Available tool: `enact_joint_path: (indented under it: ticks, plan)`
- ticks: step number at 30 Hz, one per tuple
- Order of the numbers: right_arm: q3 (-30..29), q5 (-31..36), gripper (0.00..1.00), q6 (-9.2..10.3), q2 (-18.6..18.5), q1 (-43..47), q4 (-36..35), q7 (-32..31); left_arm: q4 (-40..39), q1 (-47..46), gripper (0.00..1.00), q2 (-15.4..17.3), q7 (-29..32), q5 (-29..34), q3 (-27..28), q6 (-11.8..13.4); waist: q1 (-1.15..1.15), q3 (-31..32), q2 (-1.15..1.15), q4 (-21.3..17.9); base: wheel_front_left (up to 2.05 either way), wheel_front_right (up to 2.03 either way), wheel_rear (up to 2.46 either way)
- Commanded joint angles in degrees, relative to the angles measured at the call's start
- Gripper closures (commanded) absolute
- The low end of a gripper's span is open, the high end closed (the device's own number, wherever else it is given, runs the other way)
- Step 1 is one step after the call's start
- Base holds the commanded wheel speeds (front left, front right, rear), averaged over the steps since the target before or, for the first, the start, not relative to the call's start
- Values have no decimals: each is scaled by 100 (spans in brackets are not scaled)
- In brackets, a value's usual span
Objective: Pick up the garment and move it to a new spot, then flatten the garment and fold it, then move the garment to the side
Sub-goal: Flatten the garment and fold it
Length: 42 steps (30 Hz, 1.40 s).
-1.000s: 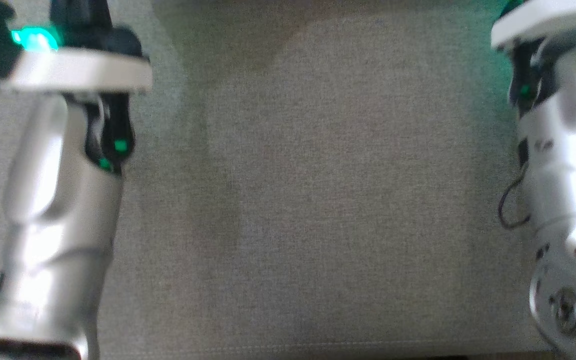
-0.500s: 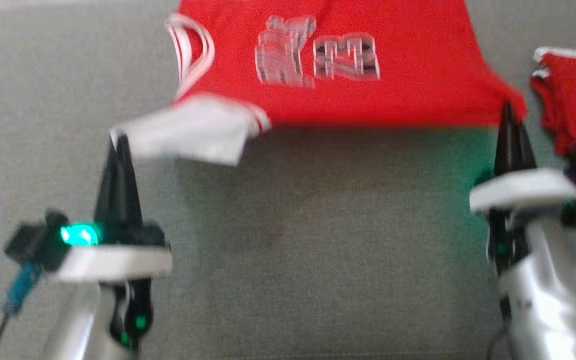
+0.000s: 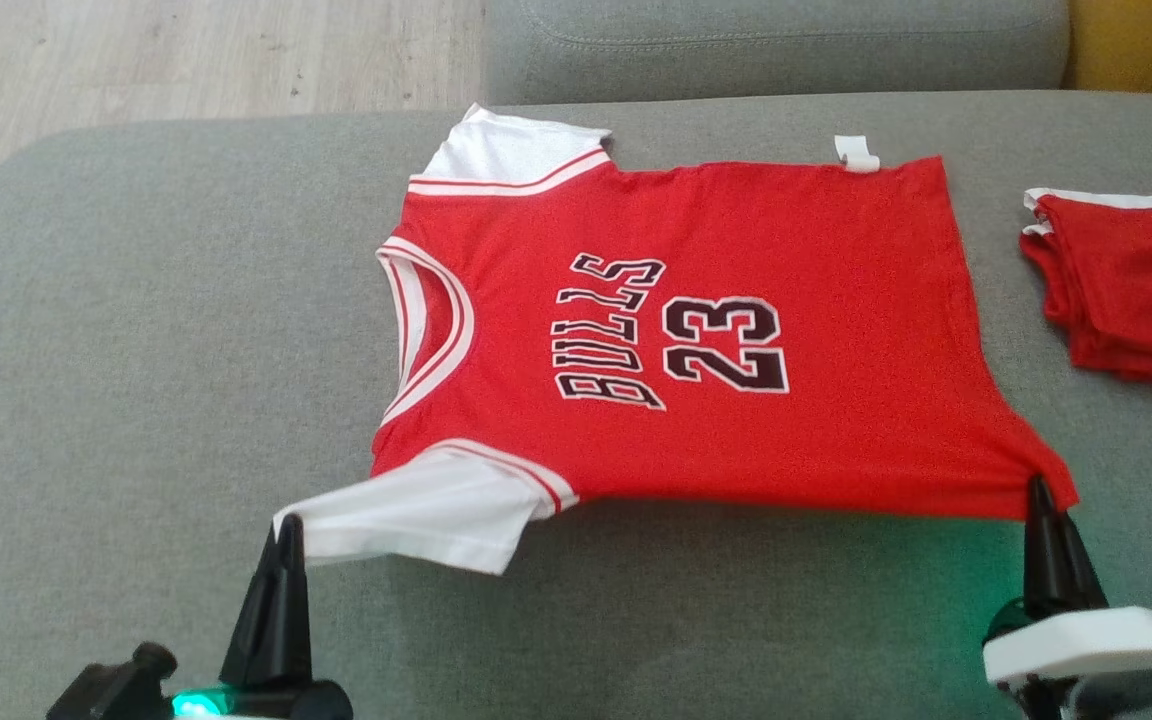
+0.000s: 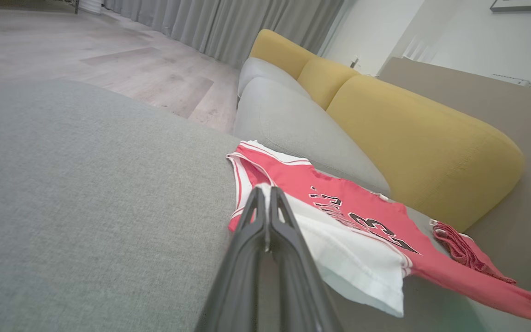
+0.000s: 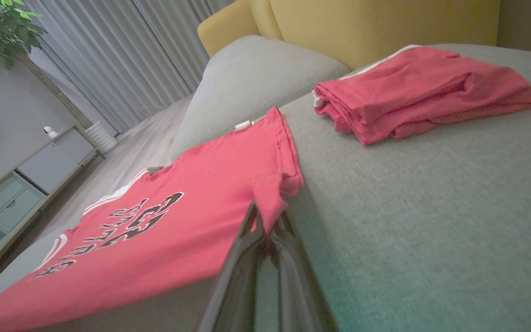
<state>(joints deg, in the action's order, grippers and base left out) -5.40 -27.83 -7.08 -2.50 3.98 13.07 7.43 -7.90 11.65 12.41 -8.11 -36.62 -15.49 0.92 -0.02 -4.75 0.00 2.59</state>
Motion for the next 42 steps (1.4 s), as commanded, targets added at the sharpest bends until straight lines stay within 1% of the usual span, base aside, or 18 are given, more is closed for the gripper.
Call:
enact_joint_path:
  ticks: [1,4,9,16,20,21,27,34,39,40,41,42]
  plan:
    - [80,-47,100,-41,-38,-51,-312,-126,-237,-155,100,84,13,-68,221,62,2,-10,0,-15,0,0,0]
    - [11,13,100,-41,-38,6,-299,-429,-111,-157,100,61,172,-235,133,-31,2,-55,0,-25,0,0,0]
    - [9,114,100,-41,-38,-215,-80,-814,444,-497,100,33,262,-303,37,-175,2,-175,0,-14,0,0,0]
    - [-40,234,100,-41,-38,-621,167,-965,1010,-1289,100,-105,175,-212,-115,-367,2,-349,0,12,0,0,0]
    - [40,-20,100,-41,-38,-923,258,-1058,1242,-1827,100,-121,117,-168,-145,-483,2,-456,0,-41,0,0,0]
    - [40,-20,100,-41,-38,-923,258,-1058,1242,-1827,100,-121,117,-168,-145,-483,2,-456,0,-41,0,0,0]
    - [17,-13,100,-41,-38,-1519,616,-1067,1781,-2654,100,-106,0,-81,-151,-599,2,-623,0,-146,0,0,0]
    - [-13,14,100,-41,-38,-2135,1171,-860,2417,-3286,100,-166,-179,-63,-214,-693,2,-826,0,-261,0,0,0]
    - [92,14,100,-41,-38,-2515,1547,-681,2834,-3600,100,-160,-312,-78,-242,-745,2,-942,0,-332,0,0,0]
    - [133,4,79,-41,-38,-2591,1608,-641,2909,-3653,100,-164,-344,-86,-228,-750,2,-957,0,-347,0,0,0]
    - [173,-11,55,-41,-38,-2667,1676,-604,2986,-3706,100,-167,-384,-94,-201,-753,2,-972,0,-361,0,0,0]
    - [227,-18,4,-41,-38,-2744,1736,-560,3063,-3759,100,-172,-428,-100,-170,-755,2,-985,0,-372,0,0,0]
